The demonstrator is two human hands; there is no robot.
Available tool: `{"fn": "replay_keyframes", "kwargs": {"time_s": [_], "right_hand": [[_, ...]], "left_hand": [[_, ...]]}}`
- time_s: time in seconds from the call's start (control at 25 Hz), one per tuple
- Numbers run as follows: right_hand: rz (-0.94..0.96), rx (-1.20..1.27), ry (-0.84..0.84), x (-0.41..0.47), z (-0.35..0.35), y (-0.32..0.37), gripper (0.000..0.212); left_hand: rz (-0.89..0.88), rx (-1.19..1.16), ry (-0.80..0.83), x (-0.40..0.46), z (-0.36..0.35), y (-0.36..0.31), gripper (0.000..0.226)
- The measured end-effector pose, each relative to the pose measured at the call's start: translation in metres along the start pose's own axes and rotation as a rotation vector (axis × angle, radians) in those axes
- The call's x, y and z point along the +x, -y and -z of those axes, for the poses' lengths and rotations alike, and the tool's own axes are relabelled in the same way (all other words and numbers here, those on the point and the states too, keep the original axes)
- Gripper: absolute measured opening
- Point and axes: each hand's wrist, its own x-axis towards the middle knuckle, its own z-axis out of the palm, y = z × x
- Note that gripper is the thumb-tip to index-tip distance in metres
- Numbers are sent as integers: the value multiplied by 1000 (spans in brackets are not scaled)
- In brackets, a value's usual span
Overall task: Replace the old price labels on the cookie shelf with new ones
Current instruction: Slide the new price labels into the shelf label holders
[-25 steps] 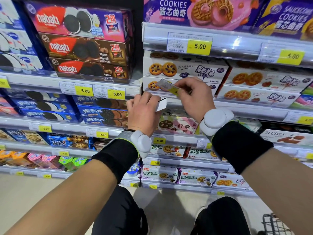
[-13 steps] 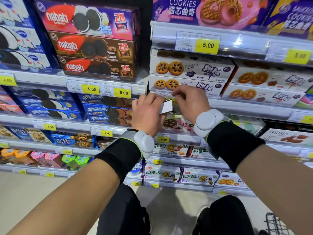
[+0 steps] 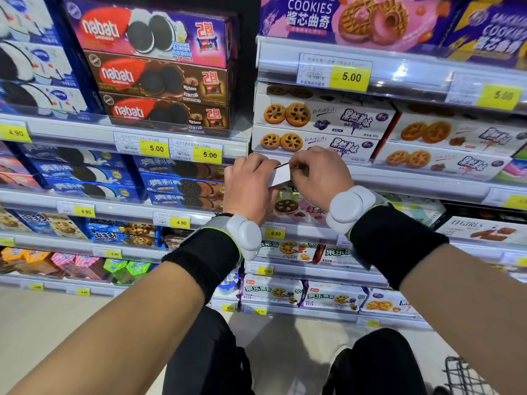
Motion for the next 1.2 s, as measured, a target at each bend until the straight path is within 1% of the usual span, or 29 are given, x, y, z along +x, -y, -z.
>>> {"fn": "replay_keyframes", "kwargs": {"time_s": [0.2, 0.28, 0.36, 0.44, 0.56, 0.64, 0.72, 0.8, 0.92, 1.0, 1.2], "right_hand": [[-8, -73, 56, -5, 7, -1, 37], [-17, -71, 75, -7, 12, 0, 42], [-26, -45, 71, -9, 17, -1, 44], [-23, -21, 68, -14, 21, -3, 44], [-27, 37, 48, -22, 23, -7, 39], [-35, 65, 34, -26, 26, -12, 35], [-46, 96, 18, -30, 32, -17, 32], [-50, 115, 1, -33, 38, -21, 31], [-71, 146, -36, -40, 48, -29, 28], [-93, 181, -59, -43, 53, -36, 27], [-166, 295, -94, -53, 63, -58, 21]], "left_hand": [[33, -51, 41, 7, 6, -2, 43], [66, -92, 25, 12, 11, -4, 38], [91, -157, -8, 17, 19, -8, 35], [131, -280, -34, 18, 23, -14, 31], [322, -462, -36, 19, 24, -21, 20], [451, -562, -21, 22, 22, -28, 20], [527, -624, 0, 26, 20, -33, 23], [551, -686, 32, 27, 16, -37, 25], [497, -719, 63, 26, 15, -54, 13], [470, -765, 63, 26, 10, -66, 11], [540, -994, 115, 29, -3, -93, 8]]}}
